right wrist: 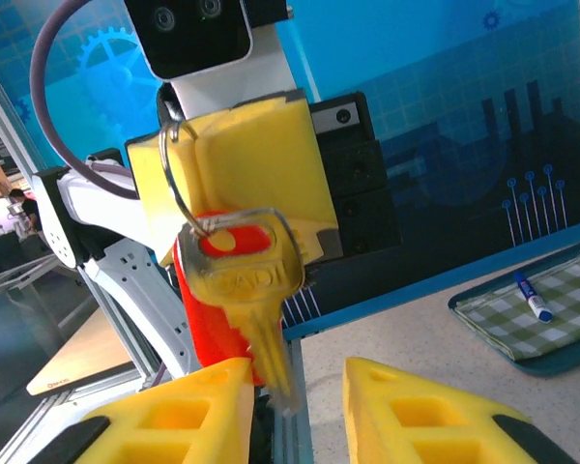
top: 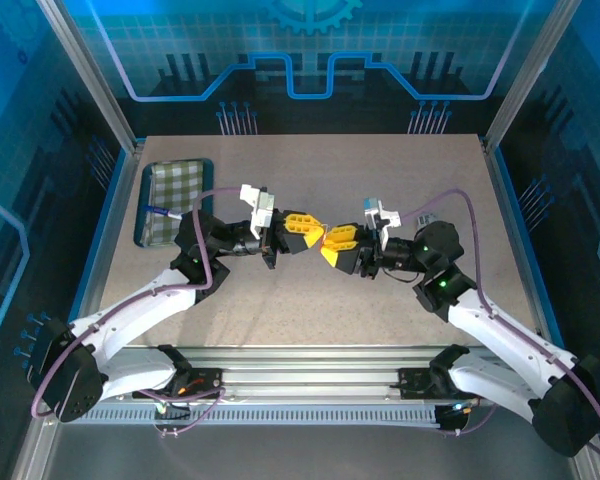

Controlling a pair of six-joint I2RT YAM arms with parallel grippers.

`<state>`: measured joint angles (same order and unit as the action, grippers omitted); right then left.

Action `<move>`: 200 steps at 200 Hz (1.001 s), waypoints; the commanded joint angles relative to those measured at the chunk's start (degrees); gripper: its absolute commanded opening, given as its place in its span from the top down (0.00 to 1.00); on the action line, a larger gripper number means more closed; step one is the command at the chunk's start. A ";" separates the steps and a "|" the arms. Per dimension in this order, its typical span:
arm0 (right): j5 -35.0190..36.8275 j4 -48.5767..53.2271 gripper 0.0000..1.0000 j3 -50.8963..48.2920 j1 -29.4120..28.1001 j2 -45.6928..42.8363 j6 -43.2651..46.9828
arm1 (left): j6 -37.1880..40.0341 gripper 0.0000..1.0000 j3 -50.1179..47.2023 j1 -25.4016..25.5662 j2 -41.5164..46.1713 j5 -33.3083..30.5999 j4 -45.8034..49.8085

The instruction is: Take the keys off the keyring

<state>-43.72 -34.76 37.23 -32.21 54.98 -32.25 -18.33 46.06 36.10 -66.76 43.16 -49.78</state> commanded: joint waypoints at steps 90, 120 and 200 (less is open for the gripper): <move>0.13 -7.56 0.73 4.34 -1.90 3.62 -2.66 | -1.89 1.00 0.18 -0.37 -0.83 0.25 -4.15; 0.33 -7.68 0.84 3.66 -1.74 3.07 -3.04 | -1.54 1.00 -0.05 -0.33 -0.63 -0.09 -3.96; 0.72 -4.96 0.86 1.87 0.79 -1.64 -2.53 | 3.22 1.00 0.48 -0.94 0.73 0.82 2.91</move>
<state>-44.01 -38.06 38.98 -32.67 54.96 -34.96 -18.15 46.00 35.27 -67.37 42.33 -50.43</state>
